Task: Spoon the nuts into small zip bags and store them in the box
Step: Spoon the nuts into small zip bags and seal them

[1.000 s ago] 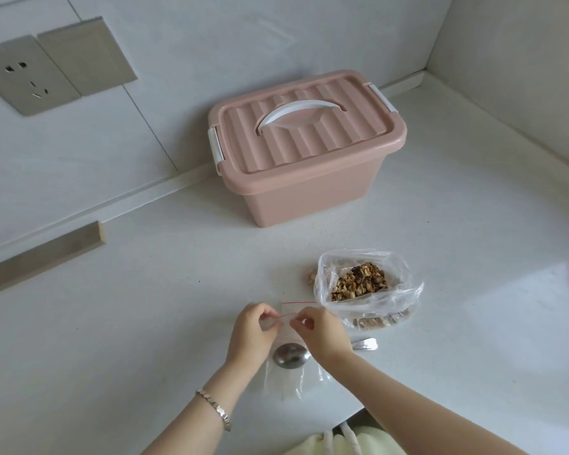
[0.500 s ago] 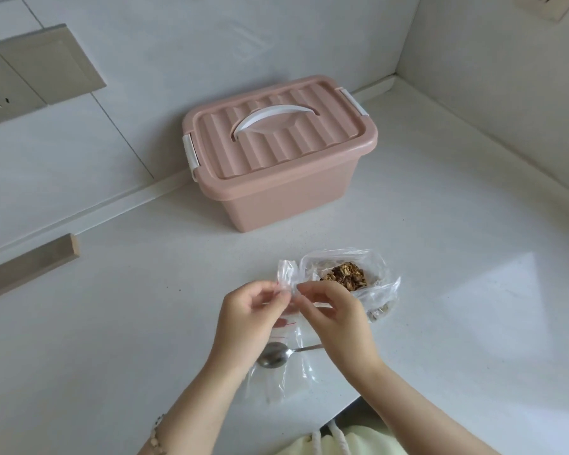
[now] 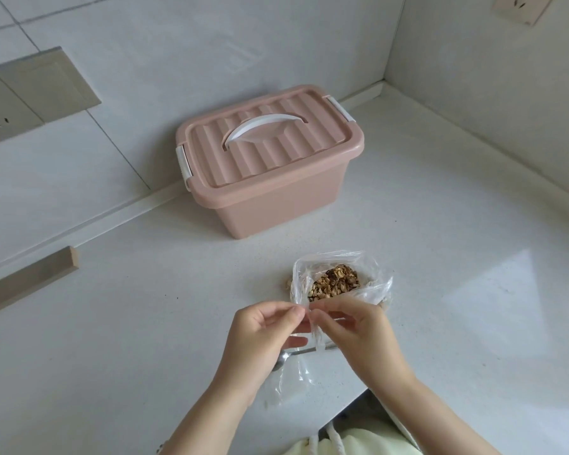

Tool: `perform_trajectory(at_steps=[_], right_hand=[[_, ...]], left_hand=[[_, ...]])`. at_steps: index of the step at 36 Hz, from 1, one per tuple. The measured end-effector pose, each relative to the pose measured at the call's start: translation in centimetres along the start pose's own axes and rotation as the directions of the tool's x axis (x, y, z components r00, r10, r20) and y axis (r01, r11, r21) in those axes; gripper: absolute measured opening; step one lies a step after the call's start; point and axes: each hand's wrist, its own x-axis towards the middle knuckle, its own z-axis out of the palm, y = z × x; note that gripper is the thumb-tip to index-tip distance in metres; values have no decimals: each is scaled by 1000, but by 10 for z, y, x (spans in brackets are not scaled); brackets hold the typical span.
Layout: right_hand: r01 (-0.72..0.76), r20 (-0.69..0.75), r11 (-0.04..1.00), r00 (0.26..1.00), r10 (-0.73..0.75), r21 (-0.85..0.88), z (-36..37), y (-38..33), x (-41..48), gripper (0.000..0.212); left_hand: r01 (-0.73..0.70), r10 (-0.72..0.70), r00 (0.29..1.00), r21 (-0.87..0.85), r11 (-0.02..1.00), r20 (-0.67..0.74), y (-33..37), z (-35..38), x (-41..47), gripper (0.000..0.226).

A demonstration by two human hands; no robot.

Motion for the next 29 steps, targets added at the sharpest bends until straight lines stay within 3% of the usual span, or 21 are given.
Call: perform_trajectory(at_steps=[7, 16, 21, 29], right_hand=[[-13, 40, 999, 999, 12, 31, 2, -3, -4, 27], [-22, 36, 997, 999, 20, 75, -12, -2, -2, 9], [-13, 56, 996, 998, 7, 92, -17, -1, -4, 12], [3, 87, 999, 996, -7, 52, -21, 1, -4, 14]], left_hand=[[37, -39, 999, -61, 997, -30, -3, 7, 5, 5], [160, -145, 987, -265, 951, 76, -1, 17, 8, 13], [156, -128, 984, -247, 956, 124, -2, 19, 11, 23], [154, -122, 982, -230, 961, 144, -5, 20, 12, 17]])
